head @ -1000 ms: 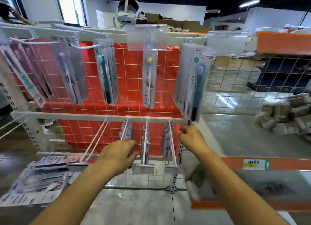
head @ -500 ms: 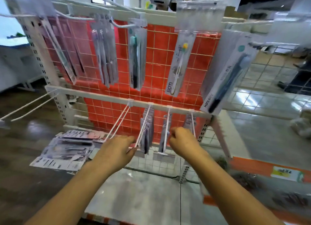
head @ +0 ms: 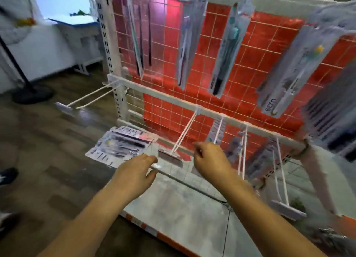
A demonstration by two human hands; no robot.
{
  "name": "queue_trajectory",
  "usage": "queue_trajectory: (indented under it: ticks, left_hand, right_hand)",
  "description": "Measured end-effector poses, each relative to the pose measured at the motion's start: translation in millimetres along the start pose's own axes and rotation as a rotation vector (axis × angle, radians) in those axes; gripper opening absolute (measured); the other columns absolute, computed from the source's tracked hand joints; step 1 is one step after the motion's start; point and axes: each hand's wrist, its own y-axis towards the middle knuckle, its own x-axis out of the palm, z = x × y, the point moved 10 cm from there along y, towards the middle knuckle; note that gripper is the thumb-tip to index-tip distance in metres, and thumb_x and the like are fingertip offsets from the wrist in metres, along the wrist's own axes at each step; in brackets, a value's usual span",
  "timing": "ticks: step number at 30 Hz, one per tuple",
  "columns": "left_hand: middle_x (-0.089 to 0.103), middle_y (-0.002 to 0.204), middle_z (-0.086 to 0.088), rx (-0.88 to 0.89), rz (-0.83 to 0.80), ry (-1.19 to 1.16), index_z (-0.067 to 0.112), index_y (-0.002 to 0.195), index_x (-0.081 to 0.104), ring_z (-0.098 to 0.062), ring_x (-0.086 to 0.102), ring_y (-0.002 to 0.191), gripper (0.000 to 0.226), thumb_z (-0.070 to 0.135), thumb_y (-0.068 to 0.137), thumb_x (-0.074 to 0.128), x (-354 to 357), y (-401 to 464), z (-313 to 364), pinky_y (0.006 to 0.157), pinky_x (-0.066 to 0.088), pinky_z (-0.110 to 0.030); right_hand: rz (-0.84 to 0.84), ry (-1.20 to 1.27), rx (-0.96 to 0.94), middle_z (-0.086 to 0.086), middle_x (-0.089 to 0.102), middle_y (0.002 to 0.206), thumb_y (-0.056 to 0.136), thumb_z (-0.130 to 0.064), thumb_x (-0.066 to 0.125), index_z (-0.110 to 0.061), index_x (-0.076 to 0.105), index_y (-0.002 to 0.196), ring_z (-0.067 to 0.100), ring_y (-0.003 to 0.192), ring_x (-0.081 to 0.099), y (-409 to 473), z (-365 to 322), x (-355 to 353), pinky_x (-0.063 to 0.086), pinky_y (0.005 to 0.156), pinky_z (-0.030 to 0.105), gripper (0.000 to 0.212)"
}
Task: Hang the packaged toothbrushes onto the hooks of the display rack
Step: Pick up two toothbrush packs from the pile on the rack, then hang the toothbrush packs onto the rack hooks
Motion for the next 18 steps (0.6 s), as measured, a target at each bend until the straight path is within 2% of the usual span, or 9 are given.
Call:
queue_trajectory:
  ticks: [2,3,4,6,9,13,18]
  left_hand:
    - [0.053,0.129,0.007,-0.04,-0.001,-0.002,0.028,0.13,0.048,-0.013,0.053,0.113,0.036,0.037,0.095,0.044,-1.7,-0.5,-26.0,0.089,0.046,-0.031]
    - [0.053,0.129,0.007,-0.06,-0.004,-0.006,0.028,0.13,0.049,-0.013,0.054,0.111,0.036,0.037,0.095,0.045,-2.5,-0.9,-39.4,0.088,0.046,-0.03]
    - [0.054,0.128,0.007,-0.076,-0.008,-0.012,0.027,0.13,0.049,-0.013,0.054,0.111,0.036,0.037,0.095,0.045,-2.9,-1.2,-52.8,0.087,0.046,-0.029]
    - [0.054,0.129,0.007,-0.104,-0.024,-0.007,0.027,0.131,0.048,-0.013,0.054,0.112,0.038,0.037,0.095,0.044,-2.4,-1.7,-79.2,0.088,0.047,-0.03]
    - [0.052,0.131,0.005,-0.152,-0.076,0.011,0.026,0.133,0.046,-0.014,0.051,0.117,0.04,0.037,0.095,0.043,3.9,-2.4,-121.5,0.092,0.045,-0.031]
    - [0.053,0.131,0.003,-0.193,-0.129,-0.019,0.026,0.131,0.048,-0.016,0.053,0.114,0.038,0.037,0.094,0.045,16.5,-7.0,-167.0,0.091,0.046,-0.033]
    - [0.056,0.126,0.006,-0.236,-0.152,-0.064,0.029,0.131,0.049,-0.012,0.059,0.104,0.038,0.038,0.094,0.047,31.5,-4.0,-219.0,0.087,0.05,-0.031]
  right_hand:
    - [-0.001,-0.025,-0.037,0.004,0.054,0.074,0.087,-0.005,0.042,-0.019,0.039,0.062,0.028,0.074,0.05,8.7,-20.3,9.5,0.035,0.054,0.029,0.029]
    - [-0.018,-0.031,-0.048,0.0,0.048,0.068,0.088,-0.006,0.042,-0.022,0.038,0.061,0.026,0.071,0.047,12.4,-31.0,16.3,0.03,0.051,0.028,0.032]
    - [-0.034,-0.037,-0.065,0.0,0.049,0.07,0.089,-0.008,0.043,-0.022,0.045,0.064,0.026,0.072,0.047,16.0,-41.8,23.6,0.032,0.052,0.028,0.029]
    - [-0.039,-0.049,-0.11,0.007,0.06,0.087,0.091,-0.011,0.044,-0.012,0.062,0.087,0.028,0.084,0.055,23.7,-63.7,37.6,0.04,0.064,0.031,0.019]
    - [-0.074,-0.027,-0.163,0.008,0.064,0.107,0.092,-0.012,0.043,-0.01,0.064,0.11,0.028,0.098,0.058,36.0,-93.0,67.9,0.042,0.073,0.03,0.027]
    - [-0.196,-0.058,-0.146,0.006,0.06,0.122,0.095,-0.017,0.041,-0.012,0.058,0.122,0.025,0.109,0.055,51.1,-115.4,117.7,0.046,0.088,0.034,0.032]
    - [-0.318,-0.057,-0.07,0.003,0.059,0.126,0.096,-0.021,0.042,-0.016,0.054,0.129,0.02,0.113,0.055,68.0,-122.0,176.4,0.045,0.094,0.031,0.035]
